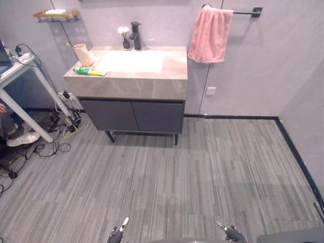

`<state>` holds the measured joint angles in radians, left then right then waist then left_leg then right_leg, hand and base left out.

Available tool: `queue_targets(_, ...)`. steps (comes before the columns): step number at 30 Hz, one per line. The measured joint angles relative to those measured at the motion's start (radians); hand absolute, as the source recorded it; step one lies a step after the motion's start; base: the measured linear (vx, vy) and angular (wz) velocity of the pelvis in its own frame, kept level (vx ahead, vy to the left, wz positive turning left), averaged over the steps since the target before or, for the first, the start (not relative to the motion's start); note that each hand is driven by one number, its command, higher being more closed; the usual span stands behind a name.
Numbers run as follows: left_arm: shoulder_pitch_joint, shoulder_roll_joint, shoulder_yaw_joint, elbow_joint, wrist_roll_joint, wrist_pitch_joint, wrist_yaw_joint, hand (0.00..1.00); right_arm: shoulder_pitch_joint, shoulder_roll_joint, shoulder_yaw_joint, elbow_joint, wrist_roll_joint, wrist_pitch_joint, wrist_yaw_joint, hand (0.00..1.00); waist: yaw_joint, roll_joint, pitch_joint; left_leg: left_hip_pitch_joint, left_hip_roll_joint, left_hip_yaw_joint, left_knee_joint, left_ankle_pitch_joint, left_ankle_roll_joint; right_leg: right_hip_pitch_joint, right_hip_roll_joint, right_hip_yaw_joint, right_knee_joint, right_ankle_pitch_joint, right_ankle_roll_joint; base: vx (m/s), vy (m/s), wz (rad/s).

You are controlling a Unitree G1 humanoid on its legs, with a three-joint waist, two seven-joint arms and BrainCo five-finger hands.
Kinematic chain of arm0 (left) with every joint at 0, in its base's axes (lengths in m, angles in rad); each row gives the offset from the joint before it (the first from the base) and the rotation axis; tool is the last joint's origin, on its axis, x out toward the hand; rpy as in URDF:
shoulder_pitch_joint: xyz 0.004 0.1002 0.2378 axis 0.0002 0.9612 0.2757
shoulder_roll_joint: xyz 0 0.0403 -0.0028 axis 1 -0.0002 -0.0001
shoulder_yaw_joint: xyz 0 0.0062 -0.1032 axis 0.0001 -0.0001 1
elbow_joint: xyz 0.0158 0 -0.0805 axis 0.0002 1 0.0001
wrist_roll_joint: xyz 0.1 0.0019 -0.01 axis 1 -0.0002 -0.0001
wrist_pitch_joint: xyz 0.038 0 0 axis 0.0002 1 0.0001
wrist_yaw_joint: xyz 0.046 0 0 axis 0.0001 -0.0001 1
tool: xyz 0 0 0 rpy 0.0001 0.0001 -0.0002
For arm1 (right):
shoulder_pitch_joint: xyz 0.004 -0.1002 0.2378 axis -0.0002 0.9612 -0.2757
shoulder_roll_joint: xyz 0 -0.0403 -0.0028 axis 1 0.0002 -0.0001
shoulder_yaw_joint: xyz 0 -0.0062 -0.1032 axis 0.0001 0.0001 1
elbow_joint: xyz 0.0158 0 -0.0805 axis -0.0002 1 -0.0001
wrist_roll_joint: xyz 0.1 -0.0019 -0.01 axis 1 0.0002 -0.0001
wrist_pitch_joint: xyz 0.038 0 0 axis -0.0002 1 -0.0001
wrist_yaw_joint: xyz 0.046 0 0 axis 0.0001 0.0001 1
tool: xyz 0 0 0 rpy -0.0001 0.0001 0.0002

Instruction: Organize washtable

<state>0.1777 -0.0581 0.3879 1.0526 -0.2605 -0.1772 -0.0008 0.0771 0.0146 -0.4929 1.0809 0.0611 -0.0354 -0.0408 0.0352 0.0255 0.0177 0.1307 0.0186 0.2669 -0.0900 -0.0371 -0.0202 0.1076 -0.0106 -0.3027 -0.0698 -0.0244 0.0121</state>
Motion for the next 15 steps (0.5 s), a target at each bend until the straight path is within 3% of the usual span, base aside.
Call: queue_targets(15, -0.001, -0.003, 0.017, 0.000, 0.016, 0.005, -0.001, 0.00, 0.001, -0.001, 0.041, -0.001, -0.015, -0.001, 0.000, 0.00, 0.000, 0.000, 0.000, 0.002, -0.001, 0.005, -0.002, 0.000, 0.000, 0.000, 0.000, 0.004, -0.003, 0.000, 0.000, 0.00, -0.017, -0.01)
